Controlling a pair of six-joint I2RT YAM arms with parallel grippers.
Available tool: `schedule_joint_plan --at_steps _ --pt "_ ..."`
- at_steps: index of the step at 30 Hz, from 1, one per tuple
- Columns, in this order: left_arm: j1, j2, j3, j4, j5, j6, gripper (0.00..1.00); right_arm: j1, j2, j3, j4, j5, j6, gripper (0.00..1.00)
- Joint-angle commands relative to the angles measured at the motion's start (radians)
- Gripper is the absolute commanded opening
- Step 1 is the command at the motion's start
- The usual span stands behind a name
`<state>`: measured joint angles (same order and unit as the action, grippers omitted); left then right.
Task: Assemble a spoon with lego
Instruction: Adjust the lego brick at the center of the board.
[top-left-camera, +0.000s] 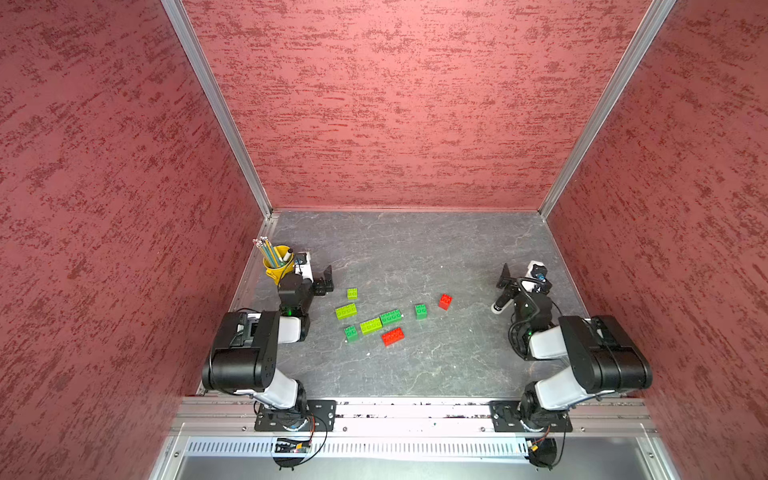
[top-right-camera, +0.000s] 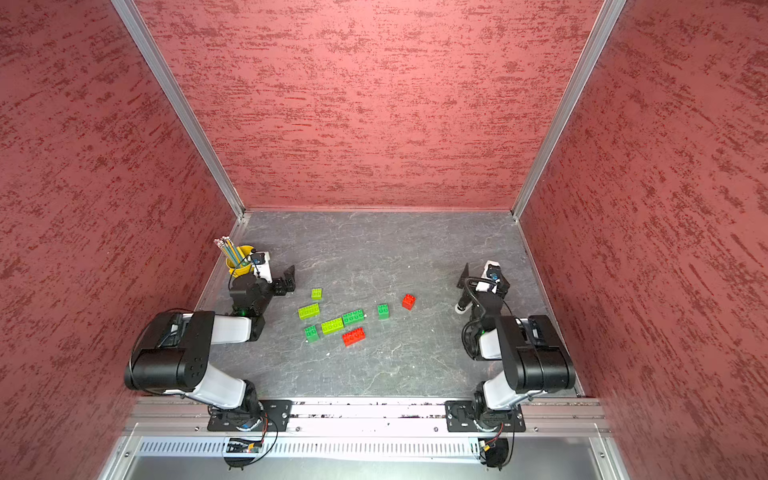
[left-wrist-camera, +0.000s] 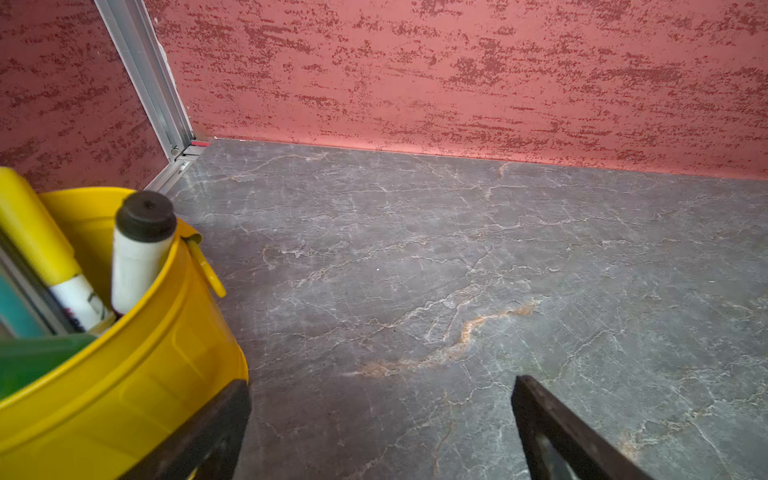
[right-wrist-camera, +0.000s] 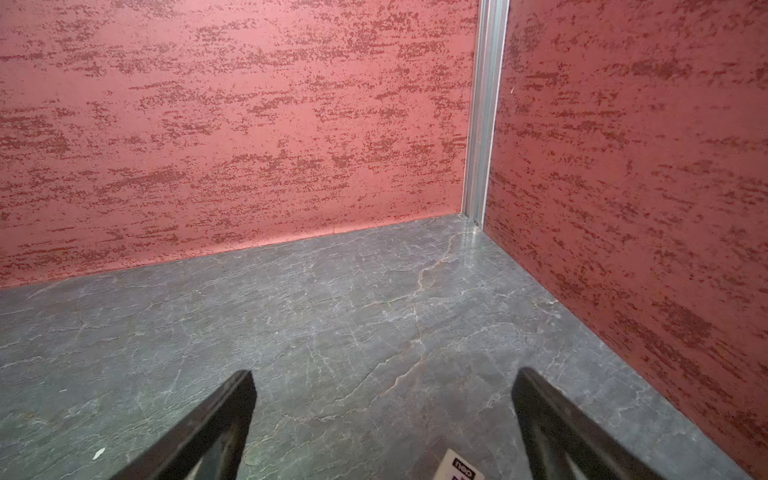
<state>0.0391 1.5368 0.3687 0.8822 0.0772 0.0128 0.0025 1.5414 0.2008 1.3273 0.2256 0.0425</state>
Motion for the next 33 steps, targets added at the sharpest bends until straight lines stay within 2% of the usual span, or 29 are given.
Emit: schedule_joint_plan --at_steps 1,30,33 --pt "0.001 -0.003 0.016 0.000 0.005 0.001 1.00 0.000 0.000 0.000 0.031 -0.001 -0.010 0.99" --pt "0.000 -0.007 0.011 0.005 0.003 0.001 1.00 0.000 -0.001 -0.001 0.033 -0.001 -0.010 0.99" --pt "-0.020 -0.082 0.030 -0.079 -0.017 0.022 1.00 -0.001 -0.040 -0.009 0.019 -0.022 -0.023 0.99"
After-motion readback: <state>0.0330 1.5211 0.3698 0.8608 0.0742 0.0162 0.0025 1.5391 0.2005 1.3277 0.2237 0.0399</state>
